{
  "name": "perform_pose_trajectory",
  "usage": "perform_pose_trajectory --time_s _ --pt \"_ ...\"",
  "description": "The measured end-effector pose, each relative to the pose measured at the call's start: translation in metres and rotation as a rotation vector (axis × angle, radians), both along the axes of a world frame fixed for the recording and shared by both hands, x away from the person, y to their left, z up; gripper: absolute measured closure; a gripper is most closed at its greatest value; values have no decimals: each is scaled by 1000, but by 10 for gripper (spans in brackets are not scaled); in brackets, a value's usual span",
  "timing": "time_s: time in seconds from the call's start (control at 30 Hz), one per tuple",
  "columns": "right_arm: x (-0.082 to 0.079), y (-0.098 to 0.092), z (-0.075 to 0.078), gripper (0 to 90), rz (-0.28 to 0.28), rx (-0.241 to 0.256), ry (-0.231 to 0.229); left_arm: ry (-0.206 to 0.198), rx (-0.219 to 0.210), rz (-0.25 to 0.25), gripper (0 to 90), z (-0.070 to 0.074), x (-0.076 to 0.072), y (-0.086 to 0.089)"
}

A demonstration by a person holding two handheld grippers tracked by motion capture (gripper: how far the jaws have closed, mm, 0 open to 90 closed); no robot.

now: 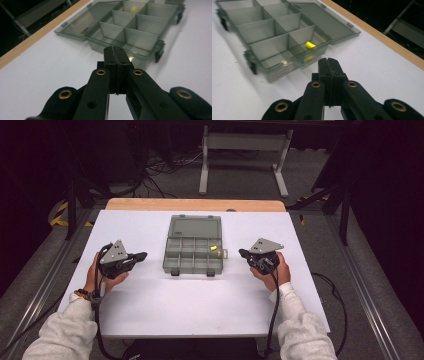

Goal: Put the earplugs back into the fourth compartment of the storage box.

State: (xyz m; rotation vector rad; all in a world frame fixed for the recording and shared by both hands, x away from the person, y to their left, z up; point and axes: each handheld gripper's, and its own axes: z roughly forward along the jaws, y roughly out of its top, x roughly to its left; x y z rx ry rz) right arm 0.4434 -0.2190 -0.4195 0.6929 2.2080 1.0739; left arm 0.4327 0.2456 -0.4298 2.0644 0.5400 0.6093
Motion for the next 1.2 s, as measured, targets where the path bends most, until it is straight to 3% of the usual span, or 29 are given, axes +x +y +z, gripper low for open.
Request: perform_pose_trajectory --time_s 0.23,0.5,0.73,1.2 --pt "32 -1 13 900 -39 0 8 -6 2 35 899 19 32 2" --pt "56 5 21 900 -41 2 42 18 13 53 899 25 56 -4" --pt "64 9 24 900 -54 26 58 45 39 63 900 19 69 -13" --pt "74 18 21 900 -75 -29 57 59 79 77 900 20 90 -30"
